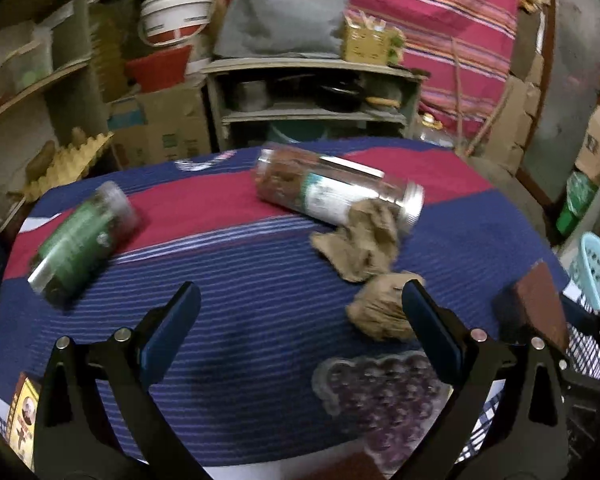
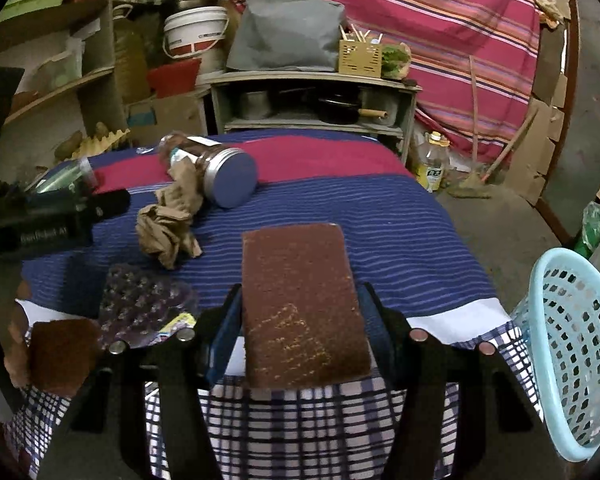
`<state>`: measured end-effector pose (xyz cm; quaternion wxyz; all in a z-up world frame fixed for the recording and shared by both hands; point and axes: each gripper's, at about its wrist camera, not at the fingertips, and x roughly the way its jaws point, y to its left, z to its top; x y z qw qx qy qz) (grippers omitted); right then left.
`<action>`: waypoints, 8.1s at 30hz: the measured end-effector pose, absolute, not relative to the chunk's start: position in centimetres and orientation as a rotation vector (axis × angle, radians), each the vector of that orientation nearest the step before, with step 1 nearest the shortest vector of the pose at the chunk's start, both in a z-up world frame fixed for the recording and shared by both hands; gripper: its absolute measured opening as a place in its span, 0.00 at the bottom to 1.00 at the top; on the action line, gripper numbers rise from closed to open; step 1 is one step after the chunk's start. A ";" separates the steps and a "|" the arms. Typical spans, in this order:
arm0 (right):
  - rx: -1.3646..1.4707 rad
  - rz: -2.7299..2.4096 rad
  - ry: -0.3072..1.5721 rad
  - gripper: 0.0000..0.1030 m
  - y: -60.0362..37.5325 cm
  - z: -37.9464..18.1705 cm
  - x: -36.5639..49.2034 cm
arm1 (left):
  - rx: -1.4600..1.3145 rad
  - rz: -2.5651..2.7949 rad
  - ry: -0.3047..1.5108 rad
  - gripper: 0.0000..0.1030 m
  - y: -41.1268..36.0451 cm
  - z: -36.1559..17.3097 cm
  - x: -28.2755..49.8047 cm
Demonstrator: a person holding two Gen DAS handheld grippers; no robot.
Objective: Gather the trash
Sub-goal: 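Grasp the beige cloth glove with the left gripper, then carry the glove and scouring pad over the blue basket with both grippers, then open both grippers to drop the glove and pad into the basket, then move both open grippers back over the table, then grasp the second brown scouring pad with the left gripper, then grasp the second beige glove with the right gripper while the left holds the pad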
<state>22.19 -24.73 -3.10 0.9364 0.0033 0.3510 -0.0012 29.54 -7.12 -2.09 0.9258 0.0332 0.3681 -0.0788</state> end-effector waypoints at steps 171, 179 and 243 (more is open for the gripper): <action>0.061 -0.038 0.634 0.87 -24.6 1.1 15.5 | -0.008 0.055 0.723 0.94 -5.8 -3.6 17.9; 0.056 -0.063 0.649 0.88 -24.6 -0.4 15.4 | -0.048 0.035 0.827 0.94 -5.2 -5.6 18.7; -0.078 0.095 0.777 0.85 -11.8 -2.6 31.2 | -0.108 0.191 0.530 0.87 8.1 3.4 25.2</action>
